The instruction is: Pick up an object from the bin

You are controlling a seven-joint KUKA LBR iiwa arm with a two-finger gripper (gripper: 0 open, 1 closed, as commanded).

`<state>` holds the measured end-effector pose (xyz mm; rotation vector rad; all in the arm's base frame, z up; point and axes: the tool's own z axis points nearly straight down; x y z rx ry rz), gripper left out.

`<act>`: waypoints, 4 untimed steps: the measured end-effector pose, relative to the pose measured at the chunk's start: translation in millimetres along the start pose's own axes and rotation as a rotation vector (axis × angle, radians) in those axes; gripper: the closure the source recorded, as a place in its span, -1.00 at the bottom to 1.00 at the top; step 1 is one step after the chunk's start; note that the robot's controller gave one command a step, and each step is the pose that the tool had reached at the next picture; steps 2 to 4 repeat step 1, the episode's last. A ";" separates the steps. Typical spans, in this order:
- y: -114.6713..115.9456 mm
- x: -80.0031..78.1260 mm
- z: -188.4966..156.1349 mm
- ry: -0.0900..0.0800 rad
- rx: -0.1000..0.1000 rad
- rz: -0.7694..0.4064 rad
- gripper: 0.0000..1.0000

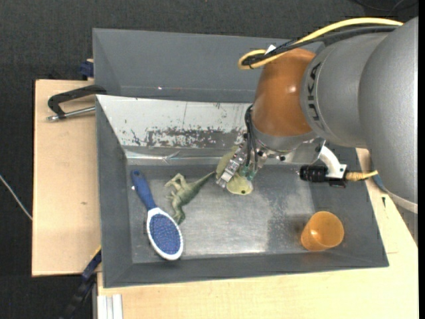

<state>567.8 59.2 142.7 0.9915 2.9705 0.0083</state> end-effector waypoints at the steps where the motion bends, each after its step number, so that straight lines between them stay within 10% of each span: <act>1: 2.4 -1.6 -43.5 0.001 0.001 -0.002 1.00; 4: 2.4 -1.6 -43.5 0.001 0.001 -0.002 1.00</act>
Offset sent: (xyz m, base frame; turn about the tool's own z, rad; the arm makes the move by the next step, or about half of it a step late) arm 0.0000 0.0000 0.0397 -0.0001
